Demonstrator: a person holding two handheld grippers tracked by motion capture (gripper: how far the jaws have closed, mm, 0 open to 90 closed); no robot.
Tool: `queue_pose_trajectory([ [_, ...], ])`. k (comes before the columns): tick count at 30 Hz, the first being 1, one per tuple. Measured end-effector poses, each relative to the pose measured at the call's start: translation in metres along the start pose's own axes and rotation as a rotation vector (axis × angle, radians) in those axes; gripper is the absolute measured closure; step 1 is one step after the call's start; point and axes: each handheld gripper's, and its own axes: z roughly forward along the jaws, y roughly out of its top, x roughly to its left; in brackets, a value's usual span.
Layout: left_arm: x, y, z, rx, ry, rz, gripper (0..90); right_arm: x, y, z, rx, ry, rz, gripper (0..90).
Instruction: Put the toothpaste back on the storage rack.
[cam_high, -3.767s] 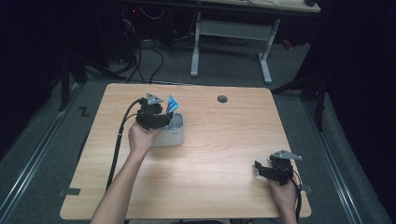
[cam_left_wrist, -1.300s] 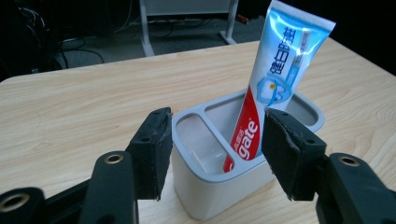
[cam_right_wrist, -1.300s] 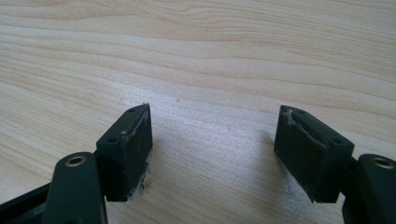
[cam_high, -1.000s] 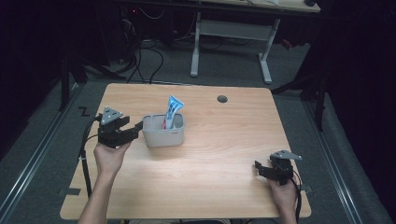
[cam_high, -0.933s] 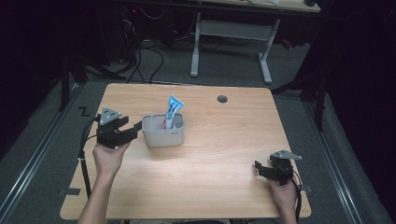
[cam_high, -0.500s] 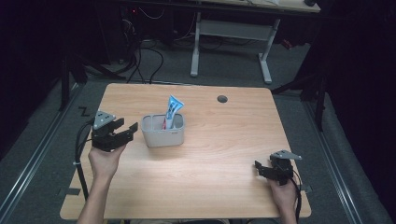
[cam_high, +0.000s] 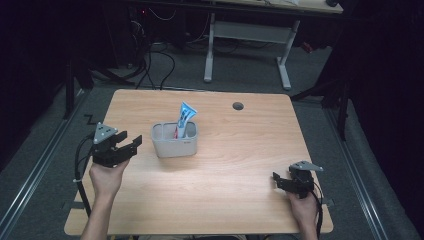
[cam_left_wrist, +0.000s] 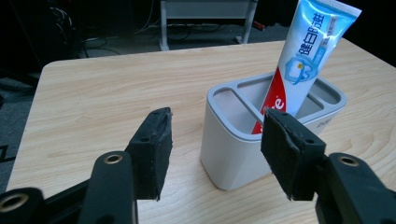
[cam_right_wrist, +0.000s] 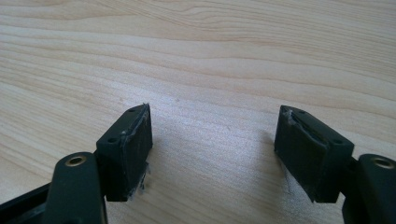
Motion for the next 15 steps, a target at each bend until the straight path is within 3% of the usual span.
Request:
queue_pose_trajectory([
  [15,0.006,-0.012,-0.004,0.003,0.012,-0.026,43.7,0.000,0.000,0.000,0.000,-0.001,0.000,27.7],
])
